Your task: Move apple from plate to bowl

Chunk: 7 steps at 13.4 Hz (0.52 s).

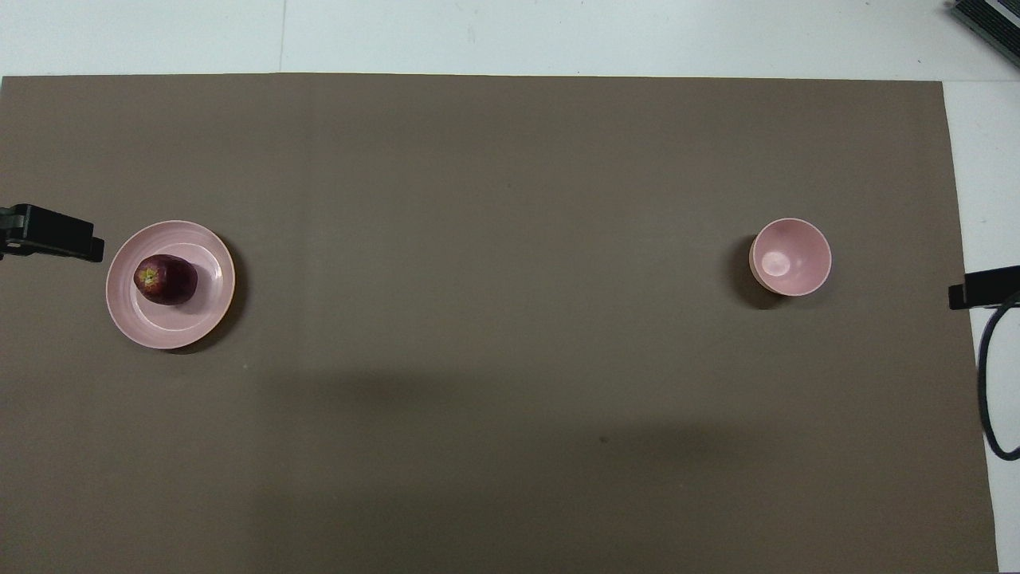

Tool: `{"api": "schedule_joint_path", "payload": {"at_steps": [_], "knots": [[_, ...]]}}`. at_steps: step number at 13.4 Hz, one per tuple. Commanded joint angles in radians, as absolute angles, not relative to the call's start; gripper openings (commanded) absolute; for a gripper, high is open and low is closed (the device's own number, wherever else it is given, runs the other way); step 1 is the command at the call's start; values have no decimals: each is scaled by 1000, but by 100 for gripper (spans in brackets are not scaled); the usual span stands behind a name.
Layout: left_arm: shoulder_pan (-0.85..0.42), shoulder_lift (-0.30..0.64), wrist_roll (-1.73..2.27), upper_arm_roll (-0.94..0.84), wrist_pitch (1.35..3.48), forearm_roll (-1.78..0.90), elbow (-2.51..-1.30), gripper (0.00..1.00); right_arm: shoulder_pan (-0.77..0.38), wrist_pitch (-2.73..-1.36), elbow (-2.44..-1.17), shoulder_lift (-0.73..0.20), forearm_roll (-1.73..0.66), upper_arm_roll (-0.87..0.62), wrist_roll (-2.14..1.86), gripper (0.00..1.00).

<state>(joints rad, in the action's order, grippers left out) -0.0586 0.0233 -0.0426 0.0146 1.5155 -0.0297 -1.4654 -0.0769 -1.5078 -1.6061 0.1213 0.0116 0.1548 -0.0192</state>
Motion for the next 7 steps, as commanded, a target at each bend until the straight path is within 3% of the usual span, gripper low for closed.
{"api": "schedule_joint_path", "payload": {"at_steps": [1, 7], "knots": [[-66, 11, -43, 17, 1565, -38, -1488, 100, -77, -1522, -1624, 138, -8, 153, -8, 100], [-55, -63, -47, 11, 1563, -9, -1577, 100, -77, -1520, -1624, 138, -8, 153, -8, 100]]}}
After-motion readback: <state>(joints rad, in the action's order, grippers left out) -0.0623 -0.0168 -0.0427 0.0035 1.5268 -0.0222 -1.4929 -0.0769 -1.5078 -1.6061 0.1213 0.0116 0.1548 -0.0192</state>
